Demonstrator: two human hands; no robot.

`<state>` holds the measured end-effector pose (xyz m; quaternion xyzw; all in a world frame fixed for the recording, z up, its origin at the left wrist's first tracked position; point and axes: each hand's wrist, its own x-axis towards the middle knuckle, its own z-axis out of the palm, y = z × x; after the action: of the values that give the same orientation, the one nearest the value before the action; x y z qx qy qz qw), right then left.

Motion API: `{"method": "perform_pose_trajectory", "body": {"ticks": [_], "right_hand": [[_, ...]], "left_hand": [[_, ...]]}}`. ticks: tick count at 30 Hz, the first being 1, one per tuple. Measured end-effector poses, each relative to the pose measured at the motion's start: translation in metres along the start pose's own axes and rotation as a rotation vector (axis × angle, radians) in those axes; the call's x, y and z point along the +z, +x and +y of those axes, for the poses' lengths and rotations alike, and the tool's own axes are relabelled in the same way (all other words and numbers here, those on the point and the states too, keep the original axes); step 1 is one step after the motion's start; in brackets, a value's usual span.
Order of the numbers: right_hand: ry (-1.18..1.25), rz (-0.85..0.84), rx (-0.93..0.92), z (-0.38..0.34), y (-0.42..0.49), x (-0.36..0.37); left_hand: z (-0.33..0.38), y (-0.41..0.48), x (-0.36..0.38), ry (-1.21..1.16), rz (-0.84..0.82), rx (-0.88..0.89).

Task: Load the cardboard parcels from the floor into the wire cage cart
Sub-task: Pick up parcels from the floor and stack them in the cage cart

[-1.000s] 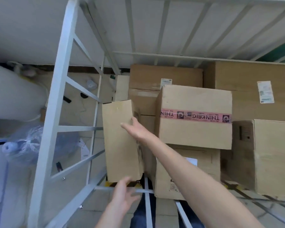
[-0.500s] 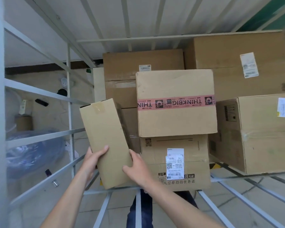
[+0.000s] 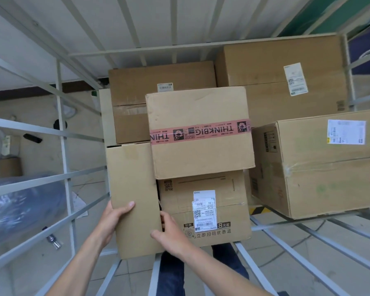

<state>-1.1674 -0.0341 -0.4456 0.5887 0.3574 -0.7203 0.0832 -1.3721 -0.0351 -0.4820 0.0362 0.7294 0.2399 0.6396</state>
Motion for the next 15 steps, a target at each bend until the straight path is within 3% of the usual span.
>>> {"method": "perform_pose_trajectory", "body": {"ticks": [8,12,15], "right_hand": [[-0.026,-0.078,-0.004,0.007,-0.001,-0.027],[-0.091,0.077,-0.075,0.008,-0.018,-0.071],[-0.217,0.299,-0.191,0.009,-0.036,-0.121]], "left_hand": [[0.001,-0.004,0.008,0.044,0.031,0.038],[0.017,-0.014,0.015,0.362,0.213,0.091],[0.032,-0.028,0.038,0.641,0.378,0.232]]}}
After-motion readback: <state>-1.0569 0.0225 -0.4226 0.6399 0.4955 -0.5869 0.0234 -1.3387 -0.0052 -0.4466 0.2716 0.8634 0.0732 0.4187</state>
